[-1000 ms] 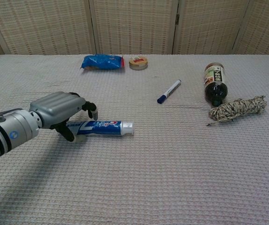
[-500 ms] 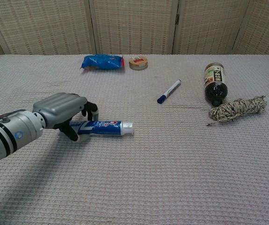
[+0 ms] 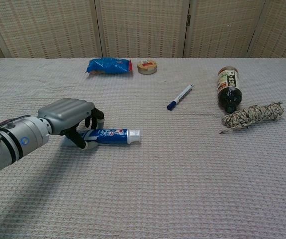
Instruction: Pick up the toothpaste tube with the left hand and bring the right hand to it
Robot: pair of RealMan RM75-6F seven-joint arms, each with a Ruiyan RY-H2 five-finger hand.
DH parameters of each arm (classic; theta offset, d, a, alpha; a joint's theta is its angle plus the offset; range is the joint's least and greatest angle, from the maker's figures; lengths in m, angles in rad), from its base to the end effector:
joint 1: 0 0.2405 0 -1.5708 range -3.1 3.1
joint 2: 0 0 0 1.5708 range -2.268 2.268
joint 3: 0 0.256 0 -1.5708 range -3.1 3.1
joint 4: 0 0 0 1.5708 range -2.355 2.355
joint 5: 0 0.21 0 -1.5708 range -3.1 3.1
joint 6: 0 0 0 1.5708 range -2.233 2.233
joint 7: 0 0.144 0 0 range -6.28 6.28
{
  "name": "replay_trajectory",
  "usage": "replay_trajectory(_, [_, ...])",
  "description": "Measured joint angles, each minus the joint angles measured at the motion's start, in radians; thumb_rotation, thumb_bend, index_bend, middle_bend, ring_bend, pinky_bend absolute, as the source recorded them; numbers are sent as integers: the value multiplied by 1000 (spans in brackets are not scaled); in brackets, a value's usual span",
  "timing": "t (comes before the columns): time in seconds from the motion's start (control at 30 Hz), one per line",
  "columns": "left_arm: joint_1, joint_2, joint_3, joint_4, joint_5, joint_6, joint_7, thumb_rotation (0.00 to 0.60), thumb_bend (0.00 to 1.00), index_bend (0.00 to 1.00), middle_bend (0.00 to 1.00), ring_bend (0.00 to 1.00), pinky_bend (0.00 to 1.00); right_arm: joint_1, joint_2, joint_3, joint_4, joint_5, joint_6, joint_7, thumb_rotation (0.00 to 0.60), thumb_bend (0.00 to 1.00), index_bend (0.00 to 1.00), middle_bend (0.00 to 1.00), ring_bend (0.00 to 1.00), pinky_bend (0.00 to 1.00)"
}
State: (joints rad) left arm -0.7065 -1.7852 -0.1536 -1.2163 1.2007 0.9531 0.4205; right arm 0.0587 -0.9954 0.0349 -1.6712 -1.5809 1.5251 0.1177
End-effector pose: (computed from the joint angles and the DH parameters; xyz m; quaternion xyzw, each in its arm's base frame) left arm -0.1605 0.3316 -0.0792 -0.7715 -0.3341 -0.3328 0.4271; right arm -0.3003 -0.1692 0.1909 0.5986 -0.3868 0.4186 0.5629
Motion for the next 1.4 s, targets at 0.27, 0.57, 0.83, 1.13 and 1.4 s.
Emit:
replay_trajectory(0.27, [-3, 13, 10, 14, 13, -26, -56, 600, 446, 639, 695, 569, 236, 2, 1, 1, -7, -10, 3, -9, 600, 453, 0, 0, 0, 0])
replay_trajectory(0.57, [9, 85, 19, -50, 127, 14, -293, 600, 510, 691, 747, 622, 326, 34, 4, 7, -42, -59, -9, -40, 600, 453, 0, 0, 0, 0])
replay_trajectory(0.83, [15, 198, 4, -235, 178, 53, -388, 600, 521, 705, 761, 636, 344, 137, 12, 29, -140, -143, -95, -113, 600, 453, 0, 0, 9, 0])
replay_trajectory(1.13, [15, 289, -14, -410, 197, 73, -426, 600, 524, 705, 761, 636, 344, 290, -41, 71, -240, -173, -272, -219, 600, 453, 0, 0, 3, 0])
replay_trajectory(1.4, [4, 341, -38, -519, 187, 72, -429, 600, 527, 706, 761, 637, 344, 395, -154, 110, -265, -152, -363, -294, 600, 452, 0, 0, 0, 0])
